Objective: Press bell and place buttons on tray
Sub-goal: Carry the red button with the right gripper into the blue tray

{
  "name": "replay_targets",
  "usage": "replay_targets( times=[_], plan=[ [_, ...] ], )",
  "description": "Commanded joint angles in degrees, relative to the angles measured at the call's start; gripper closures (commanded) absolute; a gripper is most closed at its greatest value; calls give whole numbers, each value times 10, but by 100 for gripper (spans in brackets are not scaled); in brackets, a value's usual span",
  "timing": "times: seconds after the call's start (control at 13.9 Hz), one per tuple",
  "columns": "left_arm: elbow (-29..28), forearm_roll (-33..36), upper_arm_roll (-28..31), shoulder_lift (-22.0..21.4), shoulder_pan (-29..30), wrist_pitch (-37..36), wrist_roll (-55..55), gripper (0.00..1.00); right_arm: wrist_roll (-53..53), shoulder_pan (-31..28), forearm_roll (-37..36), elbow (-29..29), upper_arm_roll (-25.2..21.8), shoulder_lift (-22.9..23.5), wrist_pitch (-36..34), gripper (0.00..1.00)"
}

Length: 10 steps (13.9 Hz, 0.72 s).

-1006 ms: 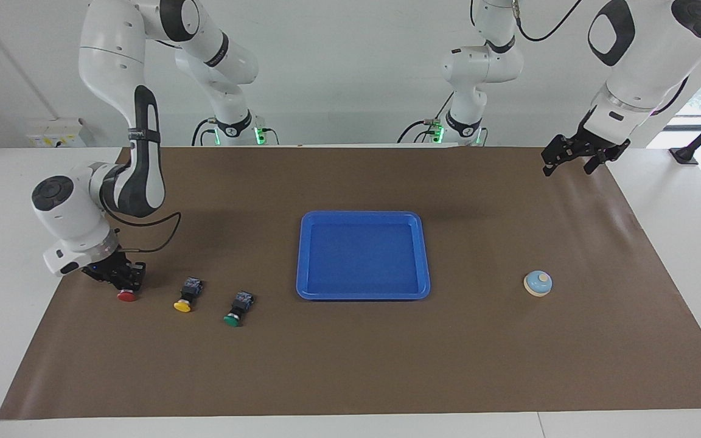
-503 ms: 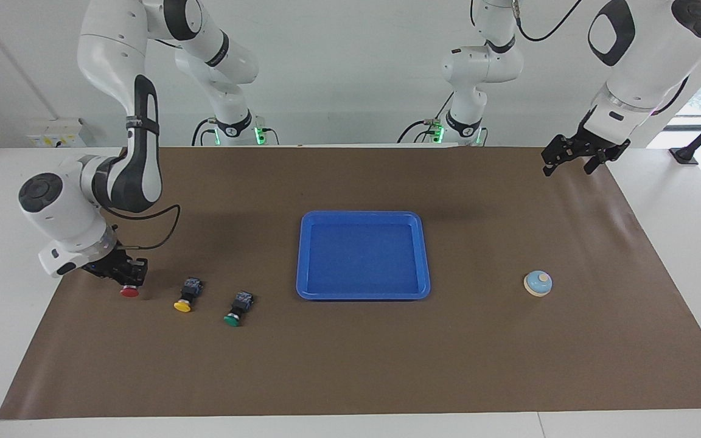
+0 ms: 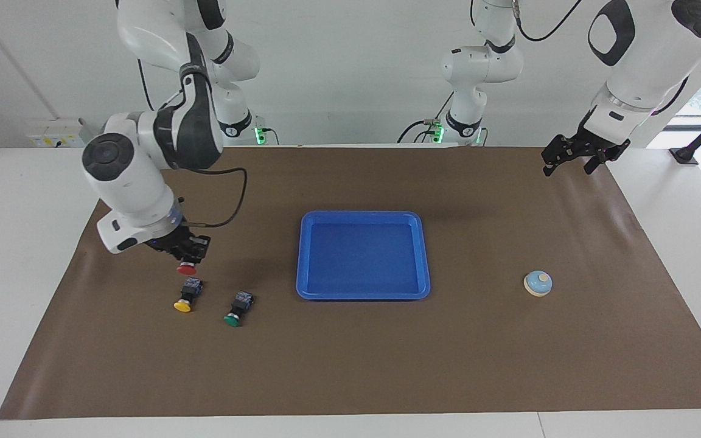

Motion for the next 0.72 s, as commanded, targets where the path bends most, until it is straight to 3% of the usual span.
replay_targets(
  times=[0.0,0.22,0.65],
  plan=[
    [4,4,1,-2,-1,-2,-6,0,106,68,19,13,-3,4,-9,100],
    [4,4,1,-2,-1,-2,-6,0,190,136,34,3,-3,5,6,100],
    [4,4,1,-2,-1,-2,-6,0,305,216,34,-85,-3,31,161,100]
  ],
)
